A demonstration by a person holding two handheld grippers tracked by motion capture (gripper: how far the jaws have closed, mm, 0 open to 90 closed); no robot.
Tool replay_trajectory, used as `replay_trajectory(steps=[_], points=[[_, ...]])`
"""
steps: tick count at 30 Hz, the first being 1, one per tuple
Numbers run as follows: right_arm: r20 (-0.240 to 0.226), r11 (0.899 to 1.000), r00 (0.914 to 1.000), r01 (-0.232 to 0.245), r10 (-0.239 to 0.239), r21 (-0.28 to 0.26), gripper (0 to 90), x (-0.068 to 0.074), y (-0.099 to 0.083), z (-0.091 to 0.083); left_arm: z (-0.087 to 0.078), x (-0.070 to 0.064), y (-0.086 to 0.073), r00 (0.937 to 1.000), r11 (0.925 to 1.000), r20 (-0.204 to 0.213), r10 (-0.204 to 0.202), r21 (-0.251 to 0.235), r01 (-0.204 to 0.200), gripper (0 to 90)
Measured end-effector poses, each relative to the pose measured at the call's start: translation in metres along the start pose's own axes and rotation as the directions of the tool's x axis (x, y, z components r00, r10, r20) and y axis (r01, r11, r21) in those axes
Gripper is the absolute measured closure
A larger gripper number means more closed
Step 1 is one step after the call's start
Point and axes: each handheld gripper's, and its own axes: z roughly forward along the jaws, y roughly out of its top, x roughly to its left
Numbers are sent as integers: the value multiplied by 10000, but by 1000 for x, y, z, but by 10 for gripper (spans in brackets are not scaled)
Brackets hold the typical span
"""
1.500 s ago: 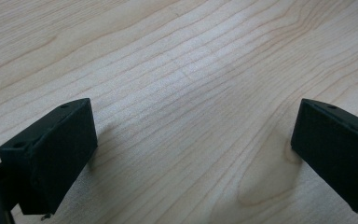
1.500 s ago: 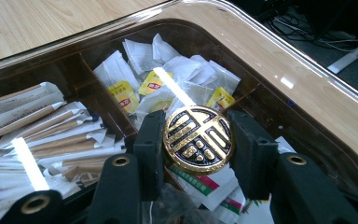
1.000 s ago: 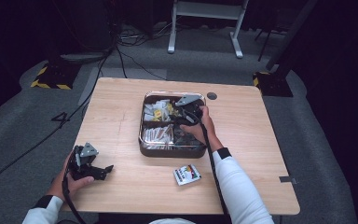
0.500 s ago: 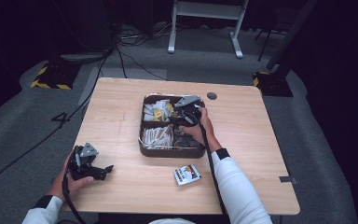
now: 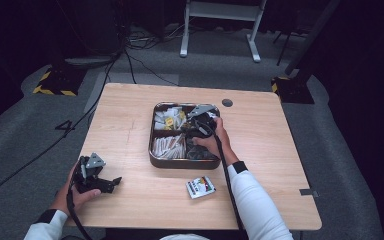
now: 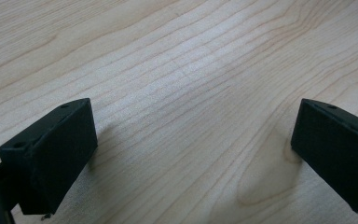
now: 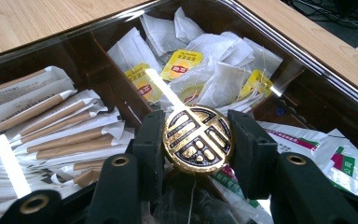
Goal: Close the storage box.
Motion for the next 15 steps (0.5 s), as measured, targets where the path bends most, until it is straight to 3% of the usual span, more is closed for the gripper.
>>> replay_trajectory(steps=[10, 15], points=[[-70, 10000, 10000, -60, 60, -45, 580, 0, -1, 0, 0, 0, 0, 10000, 10000, 4, -16, 0, 16, 5], [-72, 9994, 9997, -220, 218, -274, 481, -2, 0, -7, 0, 0, 0, 10000, 10000, 3, -13, 0, 13, 5]])
